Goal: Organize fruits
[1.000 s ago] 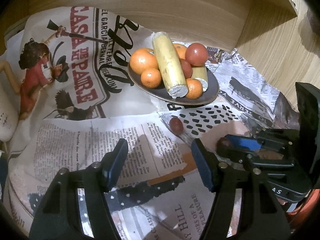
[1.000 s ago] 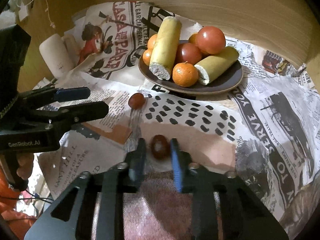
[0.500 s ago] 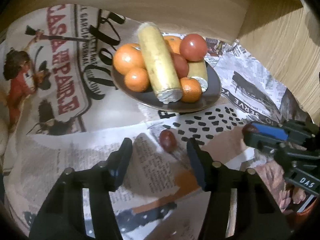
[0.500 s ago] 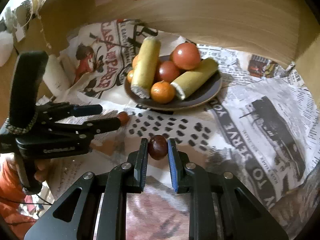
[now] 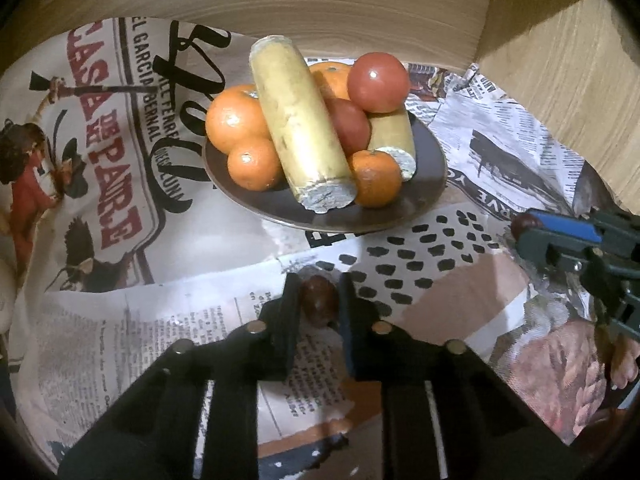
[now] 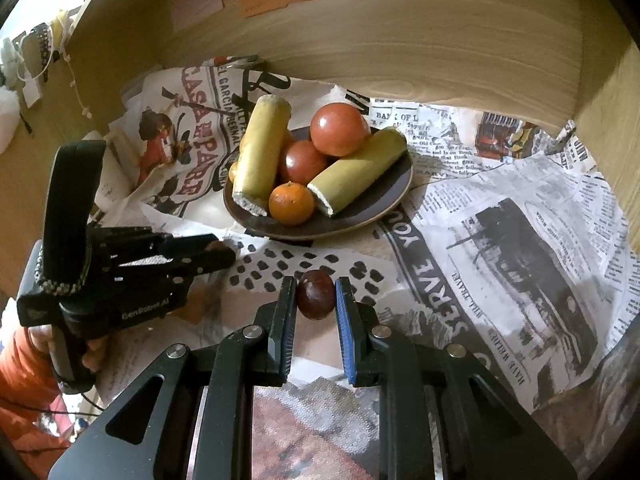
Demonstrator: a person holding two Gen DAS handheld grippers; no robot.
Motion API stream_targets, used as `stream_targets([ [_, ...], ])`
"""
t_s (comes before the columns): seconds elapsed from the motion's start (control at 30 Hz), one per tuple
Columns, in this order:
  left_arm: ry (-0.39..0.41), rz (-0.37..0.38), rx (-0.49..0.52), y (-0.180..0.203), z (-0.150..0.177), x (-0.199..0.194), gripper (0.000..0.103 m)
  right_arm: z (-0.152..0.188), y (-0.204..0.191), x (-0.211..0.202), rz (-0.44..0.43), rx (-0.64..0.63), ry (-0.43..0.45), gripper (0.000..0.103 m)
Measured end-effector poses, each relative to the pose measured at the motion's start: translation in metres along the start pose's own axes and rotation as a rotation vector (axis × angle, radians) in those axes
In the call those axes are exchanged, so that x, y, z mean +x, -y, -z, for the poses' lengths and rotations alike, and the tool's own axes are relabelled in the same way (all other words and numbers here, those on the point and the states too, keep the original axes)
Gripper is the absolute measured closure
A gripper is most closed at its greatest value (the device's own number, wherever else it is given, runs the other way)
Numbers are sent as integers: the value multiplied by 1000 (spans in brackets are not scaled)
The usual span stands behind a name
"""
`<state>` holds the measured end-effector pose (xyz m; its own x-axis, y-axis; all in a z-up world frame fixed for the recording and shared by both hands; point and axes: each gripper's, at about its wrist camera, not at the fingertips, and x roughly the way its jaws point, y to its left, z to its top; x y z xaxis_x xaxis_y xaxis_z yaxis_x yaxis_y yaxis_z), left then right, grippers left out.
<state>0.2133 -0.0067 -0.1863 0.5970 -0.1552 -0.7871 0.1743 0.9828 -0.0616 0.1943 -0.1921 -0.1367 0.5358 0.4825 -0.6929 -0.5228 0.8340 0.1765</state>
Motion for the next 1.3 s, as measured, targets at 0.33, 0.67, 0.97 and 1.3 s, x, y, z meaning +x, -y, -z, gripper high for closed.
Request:
stream_targets([
  [0.33, 69, 2, -25, -11, -13, -23, 86, -12, 0, -3, 20, -23, 20, 85],
  [0.67, 147, 50, -11, -6, -53, -42, 86, -39, 4, -1, 46, -51, 43, 85],
  [0.97, 131, 93, 9, 10, -81, -19, 86, -62, 9, 10, 53, -82, 40, 85],
  [1.3, 120, 63, 72, 27, -89, 3, 86, -66, 23, 48, 49, -82, -40, 85],
])
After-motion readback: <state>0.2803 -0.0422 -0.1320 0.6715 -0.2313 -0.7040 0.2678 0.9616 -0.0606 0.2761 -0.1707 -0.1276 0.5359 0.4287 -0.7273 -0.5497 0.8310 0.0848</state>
